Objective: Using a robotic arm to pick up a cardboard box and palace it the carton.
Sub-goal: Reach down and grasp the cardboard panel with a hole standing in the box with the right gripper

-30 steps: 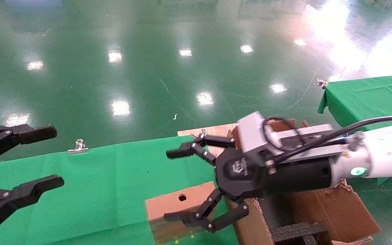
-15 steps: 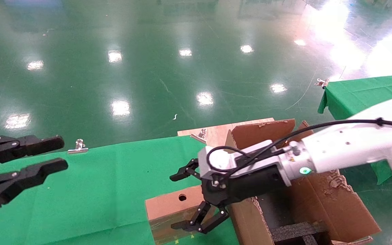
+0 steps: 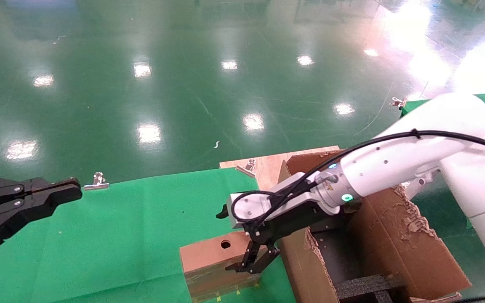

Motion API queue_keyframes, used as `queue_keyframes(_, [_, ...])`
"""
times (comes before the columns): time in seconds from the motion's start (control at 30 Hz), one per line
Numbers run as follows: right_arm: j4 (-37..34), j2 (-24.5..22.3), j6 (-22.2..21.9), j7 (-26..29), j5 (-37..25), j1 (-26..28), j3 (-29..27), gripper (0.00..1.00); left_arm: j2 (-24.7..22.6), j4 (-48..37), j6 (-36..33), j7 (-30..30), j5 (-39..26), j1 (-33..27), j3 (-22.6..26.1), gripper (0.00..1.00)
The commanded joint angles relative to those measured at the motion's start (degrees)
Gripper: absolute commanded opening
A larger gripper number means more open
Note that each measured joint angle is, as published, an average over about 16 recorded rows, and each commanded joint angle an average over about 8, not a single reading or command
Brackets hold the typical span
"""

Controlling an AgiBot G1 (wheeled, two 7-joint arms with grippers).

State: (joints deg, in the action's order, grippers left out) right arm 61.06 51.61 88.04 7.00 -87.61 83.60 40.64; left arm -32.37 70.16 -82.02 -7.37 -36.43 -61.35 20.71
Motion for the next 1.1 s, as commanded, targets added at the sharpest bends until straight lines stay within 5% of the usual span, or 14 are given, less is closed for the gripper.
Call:
queue_keyframes(0.03, [0.5,0.7,-0.2,-0.3,-2.0,1.0,0.9,1.00,0.0,0.0,0.0,0.0,0.0,0.0,0.0,0.00])
queue_keyframes(0.37, [0.6,2.4,1.1,0.5,-5.6,3.2,4.4,1.00,0.0,0.0,0.0,0.0,0.0,0.0,0.0,0.01])
queue_keyframes(0.5, [0.4,2.6,0.6,0.2,-6.3,3.5,5.1,0.93,0.0,0.0,0.0,0.0,0.0,0.0,0.0,0.44])
queue_keyframes(0.67, [0.4,2.7,0.4,0.0,-6.7,3.8,5.5,0.36,0.0,0.0,0.0,0.0,0.0,0.0,0.0,1.00])
queue_keyframes(0.73, [0.3,2.8,0.4,0.0,-6.7,3.9,5.5,0.12,0.0,0.0,0.0,0.0,0.0,0.0,0.0,1.00])
queue_keyframes(0.8, [0.3,2.8,0.4,0.0,-6.7,3.8,5.5,0.01,0.0,0.0,0.0,0.0,0.0,0.0,0.0,1.00])
queue_keyframes(1.1, [0.4,2.7,0.4,0.0,-6.6,3.7,5.4,0.00,0.0,0.0,0.0,0.0,0.0,0.0,0.0,1.00])
